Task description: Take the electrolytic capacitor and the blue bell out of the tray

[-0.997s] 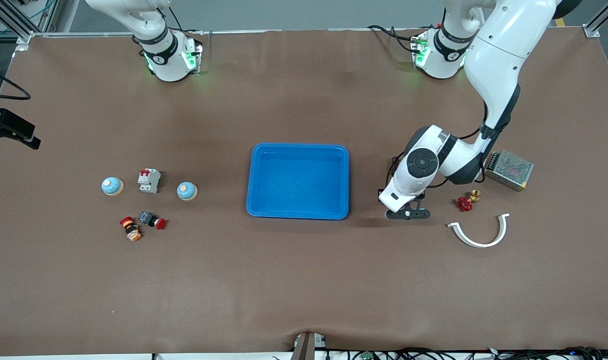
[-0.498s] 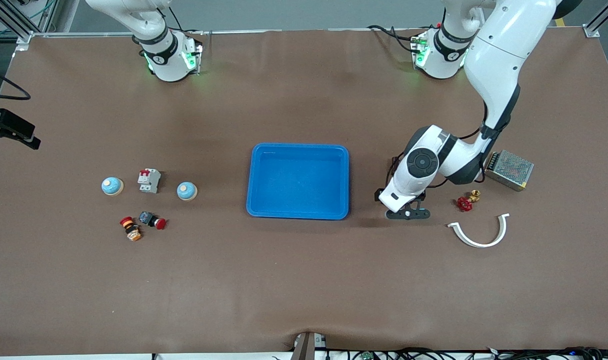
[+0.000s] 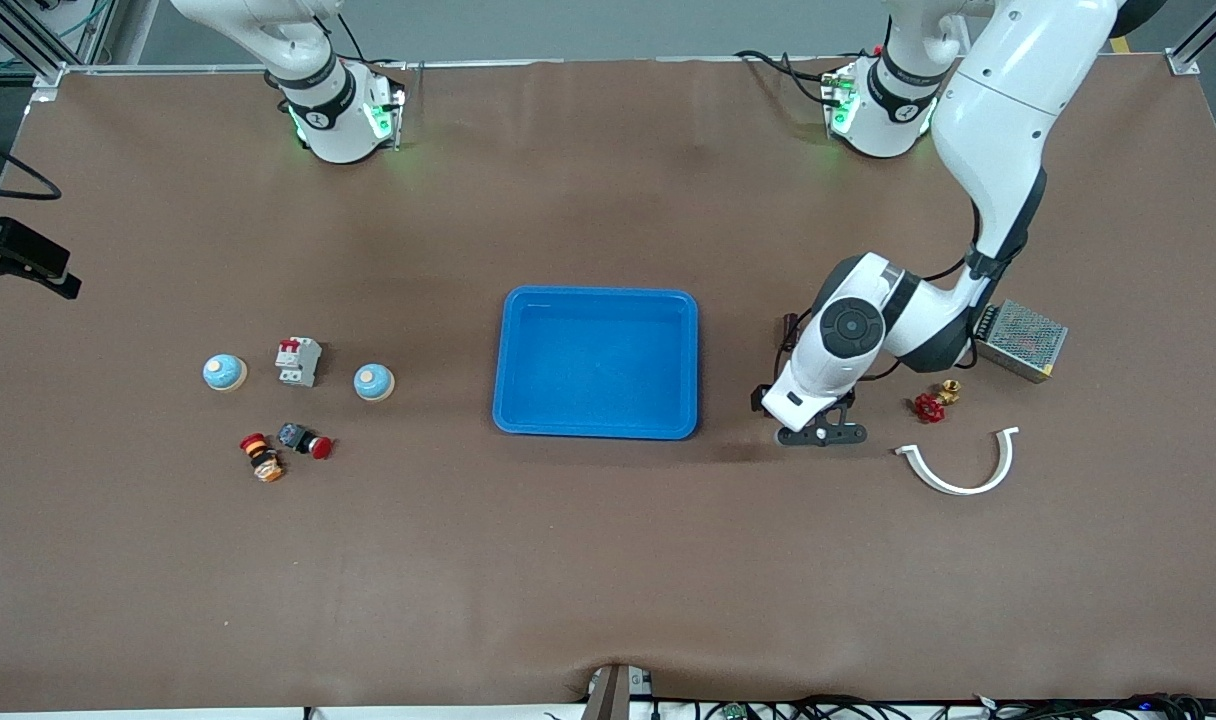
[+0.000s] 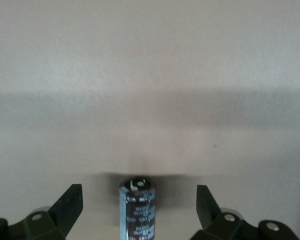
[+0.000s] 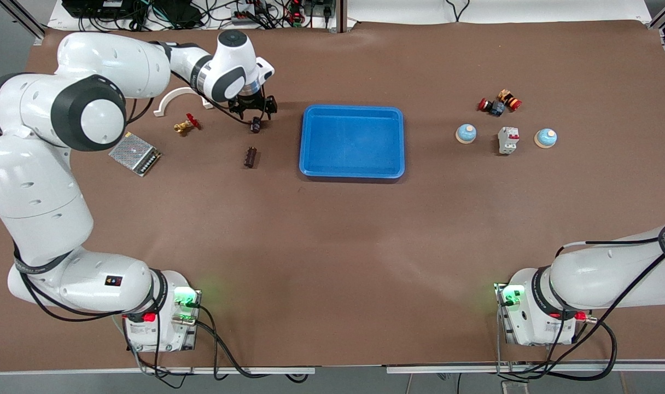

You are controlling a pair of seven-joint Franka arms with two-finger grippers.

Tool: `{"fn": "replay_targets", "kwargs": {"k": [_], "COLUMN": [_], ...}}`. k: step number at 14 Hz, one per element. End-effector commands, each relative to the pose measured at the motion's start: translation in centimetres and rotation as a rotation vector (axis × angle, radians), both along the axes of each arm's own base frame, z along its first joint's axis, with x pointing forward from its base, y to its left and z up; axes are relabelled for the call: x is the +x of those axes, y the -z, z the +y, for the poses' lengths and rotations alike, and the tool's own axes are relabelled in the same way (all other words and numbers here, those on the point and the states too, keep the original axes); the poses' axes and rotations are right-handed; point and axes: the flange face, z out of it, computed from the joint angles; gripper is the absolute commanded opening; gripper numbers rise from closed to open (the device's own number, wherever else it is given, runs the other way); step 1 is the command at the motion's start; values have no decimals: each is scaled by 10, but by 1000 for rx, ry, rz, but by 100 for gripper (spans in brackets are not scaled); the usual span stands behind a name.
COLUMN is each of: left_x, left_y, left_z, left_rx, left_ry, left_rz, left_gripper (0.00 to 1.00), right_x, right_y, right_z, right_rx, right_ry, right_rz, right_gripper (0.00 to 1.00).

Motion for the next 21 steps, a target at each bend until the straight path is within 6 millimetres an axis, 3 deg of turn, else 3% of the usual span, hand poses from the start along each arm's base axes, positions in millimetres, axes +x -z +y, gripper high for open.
{"fn": "replay_targets", "kwargs": {"k": [1,7,11,16,19,21], "left_x": [20,48,65,88,93,93], "left_y": [-27,-73,-98,-149,-170,-182], "left_z": [15,45,100,163,187,191], "left_rx": [38,42,34,61,55,37], "left_ry": [-28,-50,-12,57,63,63], "left_rz": [-1,-27,-31,33,24,13], "left_gripper": [100,100,100,100,100,100], "right_x": [4,4,3,6,6,6], "right_y": [-5,-3,1,6,5,5], "right_z": [-3,-2,-4,-2,-1,0], "right_rx": [7,10,10,10,10,10], "right_ry": [7,15,18,12,9,7], "right_rz": [-2,4,13,22,18,18], "right_gripper": [100,100,100,100,100,100]}}
